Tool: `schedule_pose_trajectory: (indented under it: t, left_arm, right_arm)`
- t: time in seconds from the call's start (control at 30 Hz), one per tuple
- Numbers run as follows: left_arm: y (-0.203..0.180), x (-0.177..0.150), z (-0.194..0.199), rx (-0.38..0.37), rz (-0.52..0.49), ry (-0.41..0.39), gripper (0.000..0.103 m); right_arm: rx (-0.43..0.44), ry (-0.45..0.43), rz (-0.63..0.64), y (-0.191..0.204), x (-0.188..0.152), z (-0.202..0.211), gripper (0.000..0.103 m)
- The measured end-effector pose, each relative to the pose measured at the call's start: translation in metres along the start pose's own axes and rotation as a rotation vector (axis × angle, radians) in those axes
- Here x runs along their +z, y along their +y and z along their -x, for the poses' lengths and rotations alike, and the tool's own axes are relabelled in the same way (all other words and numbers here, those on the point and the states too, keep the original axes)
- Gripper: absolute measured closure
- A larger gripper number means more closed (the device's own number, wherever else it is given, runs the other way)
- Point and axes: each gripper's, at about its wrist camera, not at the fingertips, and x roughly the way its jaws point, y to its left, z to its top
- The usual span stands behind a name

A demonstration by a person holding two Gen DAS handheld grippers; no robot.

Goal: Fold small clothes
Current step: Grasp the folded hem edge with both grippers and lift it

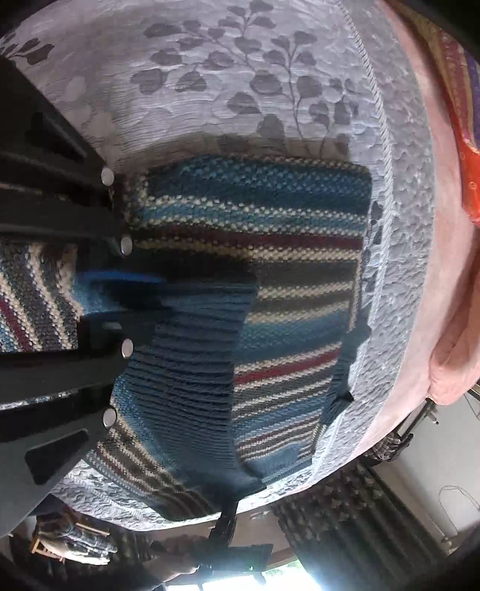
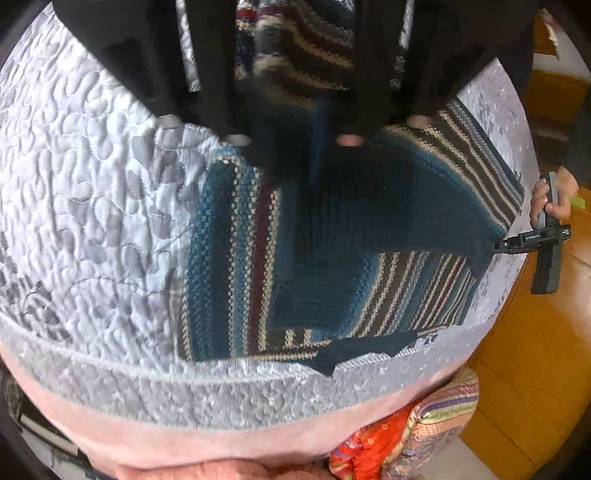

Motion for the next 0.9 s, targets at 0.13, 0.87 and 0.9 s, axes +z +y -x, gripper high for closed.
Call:
schedule_pose_trajectory:
  t: [0.13,0.87,0.9]
  left_arm:
    - [-0.010,-0.008,0.029,-0.036,0.004,-0.102,0.094]
    - [-0.022,0.153,0.083,0.076,-0.022,-0.264,0.095]
    - [-0.018,0.161,0.070,0.088,-0.010,-0.243,0.095]
  right_arm:
    - [-0.012,-0.056,0.020,0.012,-0.007,0.021,0.096]
    - [-0.224,-0.269,-0.005,0.008,0.142,0.054,0.096]
    - [-0.232,-0.250,-0.015,0.005,0.147,0.045,0.096]
